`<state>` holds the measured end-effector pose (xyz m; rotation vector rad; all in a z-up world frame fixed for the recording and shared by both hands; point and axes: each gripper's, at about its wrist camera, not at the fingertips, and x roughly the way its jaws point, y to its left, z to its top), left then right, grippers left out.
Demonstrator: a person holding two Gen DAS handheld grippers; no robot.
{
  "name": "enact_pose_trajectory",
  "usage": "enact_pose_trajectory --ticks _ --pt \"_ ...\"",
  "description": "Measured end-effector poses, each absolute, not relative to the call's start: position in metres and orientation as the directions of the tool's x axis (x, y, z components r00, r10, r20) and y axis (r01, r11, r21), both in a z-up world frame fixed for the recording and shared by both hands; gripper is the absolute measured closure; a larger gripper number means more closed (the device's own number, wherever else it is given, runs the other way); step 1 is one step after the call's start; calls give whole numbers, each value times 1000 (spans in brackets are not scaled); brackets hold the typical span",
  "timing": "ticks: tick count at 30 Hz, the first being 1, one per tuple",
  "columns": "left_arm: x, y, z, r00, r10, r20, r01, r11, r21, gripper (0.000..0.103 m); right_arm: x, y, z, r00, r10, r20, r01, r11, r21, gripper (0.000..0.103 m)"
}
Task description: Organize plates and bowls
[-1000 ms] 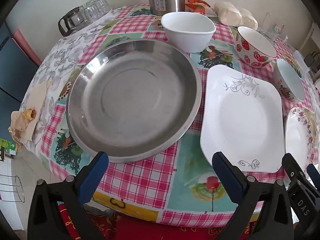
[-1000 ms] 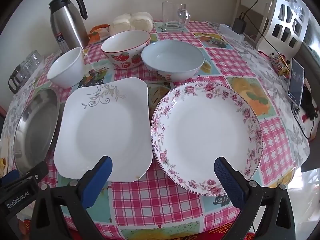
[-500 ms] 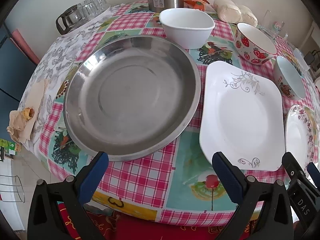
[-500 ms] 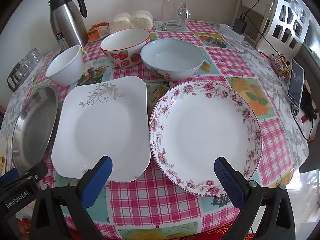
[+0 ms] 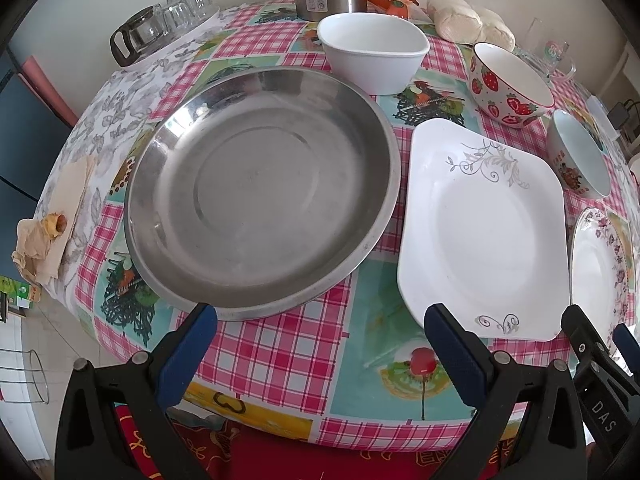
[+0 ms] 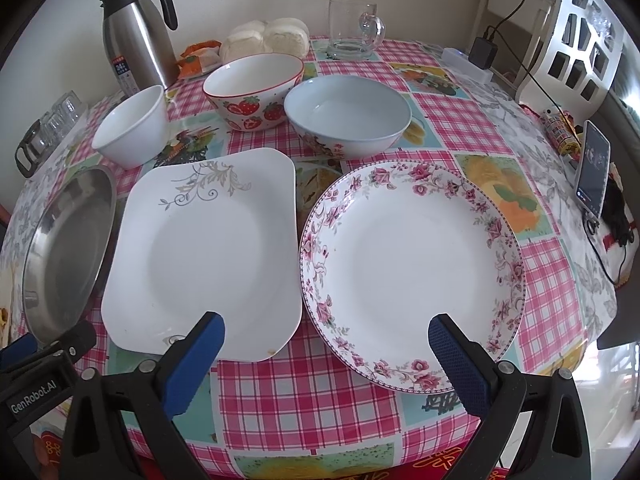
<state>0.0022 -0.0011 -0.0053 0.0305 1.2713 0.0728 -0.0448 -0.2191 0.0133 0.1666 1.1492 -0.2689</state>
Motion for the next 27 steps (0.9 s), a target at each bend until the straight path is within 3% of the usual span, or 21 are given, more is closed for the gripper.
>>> enact_pose_trajectory --ticks 27 --pt "4 -4 -5 291 61 -955 -39 998 52 0 -43 -216 9 362 -125 -924 280 960 -20 0"
